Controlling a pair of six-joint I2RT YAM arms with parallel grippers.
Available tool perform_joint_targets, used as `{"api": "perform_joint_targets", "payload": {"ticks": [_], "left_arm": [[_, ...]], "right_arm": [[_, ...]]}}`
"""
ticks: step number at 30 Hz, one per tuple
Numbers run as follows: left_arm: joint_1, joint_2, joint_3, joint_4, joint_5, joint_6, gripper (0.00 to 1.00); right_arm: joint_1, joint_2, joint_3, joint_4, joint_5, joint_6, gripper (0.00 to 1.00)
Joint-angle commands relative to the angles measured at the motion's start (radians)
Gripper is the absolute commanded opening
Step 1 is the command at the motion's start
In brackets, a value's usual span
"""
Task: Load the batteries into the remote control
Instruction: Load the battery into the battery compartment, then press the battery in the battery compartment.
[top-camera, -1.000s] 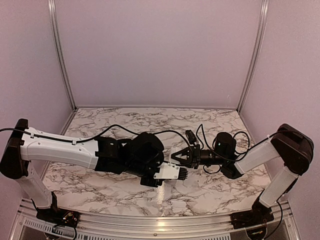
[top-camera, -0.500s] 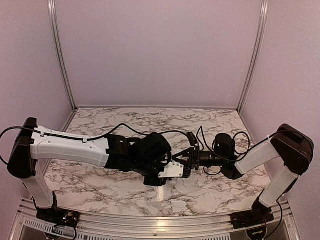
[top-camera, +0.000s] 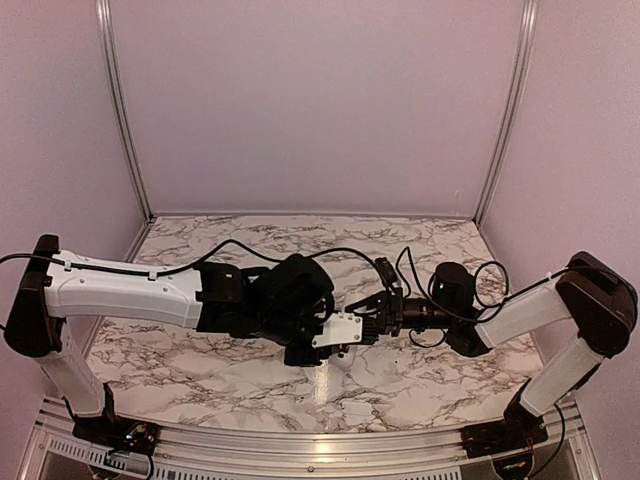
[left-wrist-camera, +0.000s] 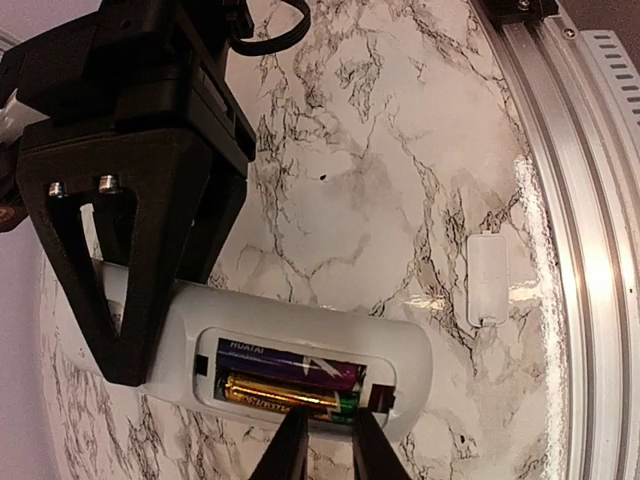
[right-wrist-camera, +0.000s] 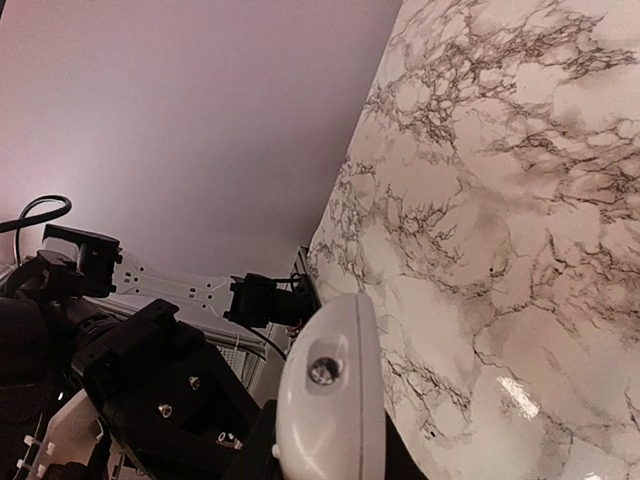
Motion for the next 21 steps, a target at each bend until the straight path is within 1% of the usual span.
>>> {"api": "perform_joint_targets", "payload": {"ticks": [1, 6, 7, 8, 10, 13, 15, 17, 19, 21], "left_arm": [[0.024, -0.093, -0.052, 0.082, -0.002, -0.034, 0.23], [0.027, -0.179, -0.108, 0.142, 0.033, -0.104, 0.36], [0.029, -0.199, -0.128, 0.164, 0.036, -0.123, 0.40], [0.033, -0.219, -0.152, 0.191, 0.037, -0.148, 0.48], [0.051, -0.250, -0.195, 0.242, 0.037, -0.224, 0.57], [0.095, -0.276, -0.231, 0.287, 0.112, -0.372, 0.66], [0.127, -0.280, -0.250, 0.316, 0.139, -0.481, 0.69], [0.161, -0.279, -0.271, 0.364, 0.211, -0.597, 0.70], [0.186, -0.269, -0.287, 0.408, 0.252, -0.715, 0.71], [0.201, -0.252, -0.301, 0.462, 0.304, -0.784, 0.71]], "right_arm": [[0.012, -0.041, 0.039, 0.028, -0.069, -0.019, 0.00], [-0.005, -0.049, 0.040, -0.015, -0.055, -0.050, 0.00], [-0.008, -0.052, 0.041, -0.018, -0.053, -0.054, 0.00], [-0.010, -0.053, 0.043, -0.018, -0.054, -0.056, 0.00], [-0.012, -0.059, 0.045, -0.014, -0.053, -0.061, 0.00], [-0.012, -0.071, 0.051, -0.002, -0.053, -0.072, 0.00], [-0.014, -0.083, 0.058, -0.004, -0.053, -0.085, 0.00], [-0.014, -0.096, 0.067, -0.016, -0.051, -0.100, 0.00], [-0.014, -0.110, 0.077, -0.027, -0.050, -0.117, 0.00], [-0.014, -0.121, 0.087, -0.043, -0.050, -0.133, 0.00]]}}
